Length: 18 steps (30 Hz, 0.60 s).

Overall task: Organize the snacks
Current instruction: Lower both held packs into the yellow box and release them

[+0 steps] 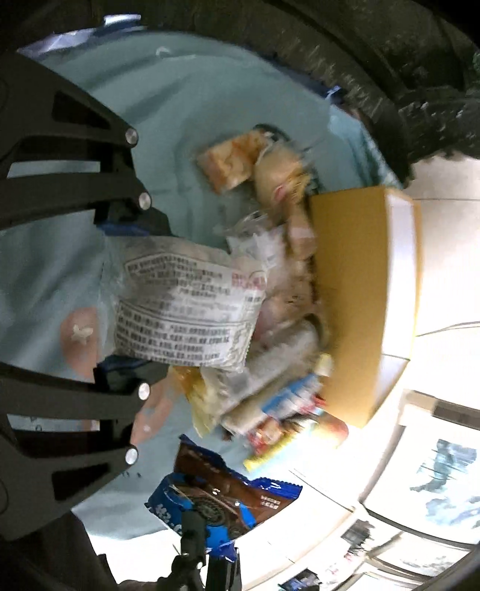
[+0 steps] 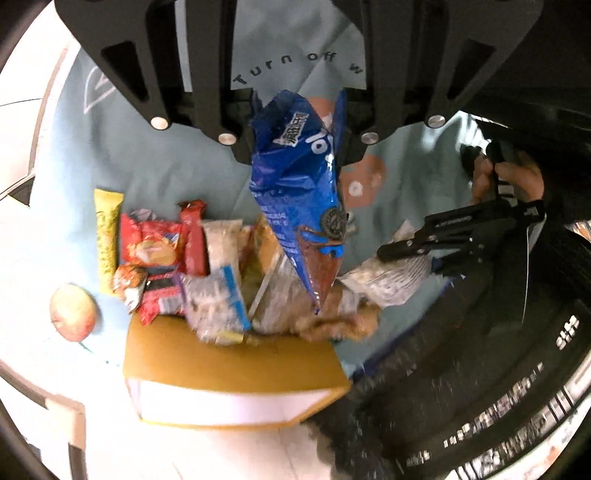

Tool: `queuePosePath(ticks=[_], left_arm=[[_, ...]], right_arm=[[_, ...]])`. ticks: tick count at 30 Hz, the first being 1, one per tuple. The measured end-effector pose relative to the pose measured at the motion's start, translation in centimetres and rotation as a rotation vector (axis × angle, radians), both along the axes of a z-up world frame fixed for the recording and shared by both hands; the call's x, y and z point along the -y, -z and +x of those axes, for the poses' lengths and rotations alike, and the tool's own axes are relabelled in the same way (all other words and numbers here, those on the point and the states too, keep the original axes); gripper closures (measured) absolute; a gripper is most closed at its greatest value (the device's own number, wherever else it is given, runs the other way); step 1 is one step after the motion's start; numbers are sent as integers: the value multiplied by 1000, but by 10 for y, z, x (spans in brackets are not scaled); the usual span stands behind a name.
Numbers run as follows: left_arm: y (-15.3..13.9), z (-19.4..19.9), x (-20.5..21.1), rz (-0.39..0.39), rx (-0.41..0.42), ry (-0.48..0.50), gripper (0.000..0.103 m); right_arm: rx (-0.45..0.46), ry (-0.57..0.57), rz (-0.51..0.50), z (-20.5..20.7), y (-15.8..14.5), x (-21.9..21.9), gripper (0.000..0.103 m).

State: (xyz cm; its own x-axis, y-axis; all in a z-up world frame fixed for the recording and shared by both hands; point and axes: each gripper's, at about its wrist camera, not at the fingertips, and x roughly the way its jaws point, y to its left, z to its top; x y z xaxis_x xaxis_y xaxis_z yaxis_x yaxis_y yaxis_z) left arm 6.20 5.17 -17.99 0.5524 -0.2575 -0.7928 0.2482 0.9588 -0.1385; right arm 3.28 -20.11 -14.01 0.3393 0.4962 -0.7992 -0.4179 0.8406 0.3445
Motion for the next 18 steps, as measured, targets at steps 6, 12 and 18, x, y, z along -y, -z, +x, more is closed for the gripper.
queuePosePath(ticks=[6,12,18], left_arm=[[-51,3,2,-53,87,-40,54],[-109,38,21,-58,184,-54,54],[-150,106,41,-44,245,-102,53]], right_arm=[[83,59,87,12,-44,12,74],[165,134,129,59,-91,22,74],[241,206,99,129,-132,18,74]])
